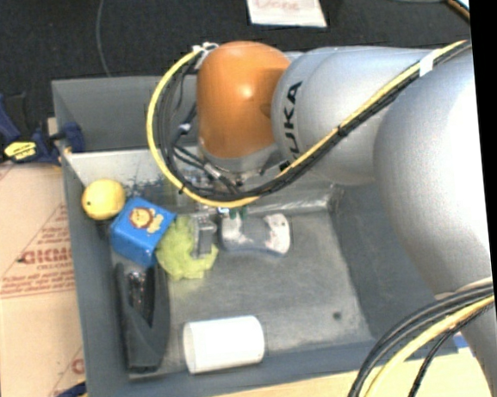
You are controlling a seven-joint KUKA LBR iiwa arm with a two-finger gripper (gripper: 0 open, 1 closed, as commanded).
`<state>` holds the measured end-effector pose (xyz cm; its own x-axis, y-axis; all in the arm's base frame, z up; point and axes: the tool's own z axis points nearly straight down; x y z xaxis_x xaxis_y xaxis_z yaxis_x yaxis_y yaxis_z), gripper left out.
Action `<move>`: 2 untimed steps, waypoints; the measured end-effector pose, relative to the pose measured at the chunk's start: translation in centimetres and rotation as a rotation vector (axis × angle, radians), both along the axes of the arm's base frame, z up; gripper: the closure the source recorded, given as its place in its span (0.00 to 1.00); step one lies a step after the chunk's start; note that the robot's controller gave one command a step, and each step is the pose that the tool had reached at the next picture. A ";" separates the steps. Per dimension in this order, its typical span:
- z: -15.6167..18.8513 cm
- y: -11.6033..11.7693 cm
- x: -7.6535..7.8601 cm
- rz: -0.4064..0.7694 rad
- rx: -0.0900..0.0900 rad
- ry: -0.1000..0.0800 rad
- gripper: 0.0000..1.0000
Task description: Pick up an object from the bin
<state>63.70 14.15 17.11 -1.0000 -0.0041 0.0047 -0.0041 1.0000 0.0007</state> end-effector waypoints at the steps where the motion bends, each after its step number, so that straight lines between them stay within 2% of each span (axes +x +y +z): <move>1: 0.5 -0.1 0.2 -0.004 0.001 -0.008 0.00; 2: -9.1 -3.1 -3.2 0.318 0.001 -0.011 0.00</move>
Offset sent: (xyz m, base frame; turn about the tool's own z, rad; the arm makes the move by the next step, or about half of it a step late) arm -0.0367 -0.0329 -0.1011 -0.3480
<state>60.52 11.02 7.98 -0.9487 -0.3162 -0.0062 -0.3162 0.9487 -0.0002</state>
